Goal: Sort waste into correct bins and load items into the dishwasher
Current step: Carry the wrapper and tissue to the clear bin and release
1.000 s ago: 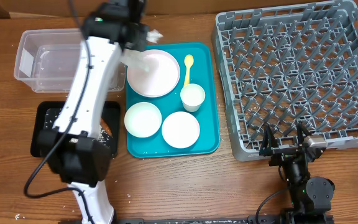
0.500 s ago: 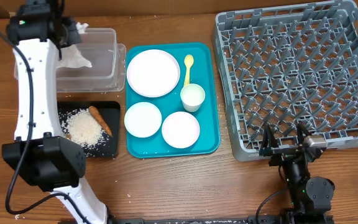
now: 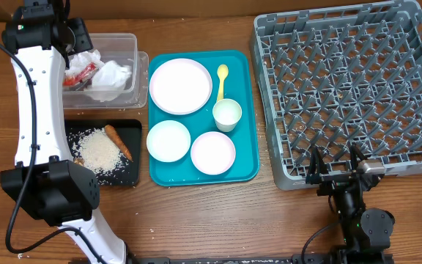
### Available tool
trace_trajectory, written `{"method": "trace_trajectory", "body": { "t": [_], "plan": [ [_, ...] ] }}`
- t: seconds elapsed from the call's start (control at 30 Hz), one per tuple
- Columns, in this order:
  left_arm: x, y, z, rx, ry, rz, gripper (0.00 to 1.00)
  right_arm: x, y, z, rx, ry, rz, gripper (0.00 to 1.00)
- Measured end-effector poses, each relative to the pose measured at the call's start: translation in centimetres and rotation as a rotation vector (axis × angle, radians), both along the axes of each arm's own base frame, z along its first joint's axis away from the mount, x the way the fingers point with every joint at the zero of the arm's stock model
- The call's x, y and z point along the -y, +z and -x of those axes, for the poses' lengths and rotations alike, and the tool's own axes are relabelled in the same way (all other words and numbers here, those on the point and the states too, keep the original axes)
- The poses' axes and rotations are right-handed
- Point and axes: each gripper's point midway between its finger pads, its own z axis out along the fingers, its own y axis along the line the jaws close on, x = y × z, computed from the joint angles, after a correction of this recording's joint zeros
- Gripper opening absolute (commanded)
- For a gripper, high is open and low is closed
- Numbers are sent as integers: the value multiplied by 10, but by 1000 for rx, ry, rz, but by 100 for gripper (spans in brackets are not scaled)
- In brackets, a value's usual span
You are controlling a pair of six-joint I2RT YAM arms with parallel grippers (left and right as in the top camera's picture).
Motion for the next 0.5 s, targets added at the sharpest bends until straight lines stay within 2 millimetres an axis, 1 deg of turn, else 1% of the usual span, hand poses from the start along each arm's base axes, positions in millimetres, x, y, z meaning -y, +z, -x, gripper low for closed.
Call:
{"method": "trace_trajectory", "body": {
  "t": [0.1,0.2,0.27,0.33,0.4,0.43,0.47,0.5],
  "plan": [
    [9,0,-3,11,-32,41,59,0,0,0,0,0,-1,100],
    [25,-1,-6,24,-91,116,59,0,0,0,0,0,0,100],
    [42,-1,-9,33,-160,185,63,0,0,0,0,0,0,100],
    [67,1,-10,41,-264,260,68,0,0,0,0,0,0,100],
    [96,1,-7,33,-374,313,77,0,0,0,1,0,0,100],
    [112,1,-5,25,-425,330,86,0,0,0,1,0,0,100],
    [126,1,-3,17,-469,336,100,0,0,0,0,0,-1,100],
    [143,0,-1,6,-512,339,100,0,0,0,0,0,0,100]
  ]
}}
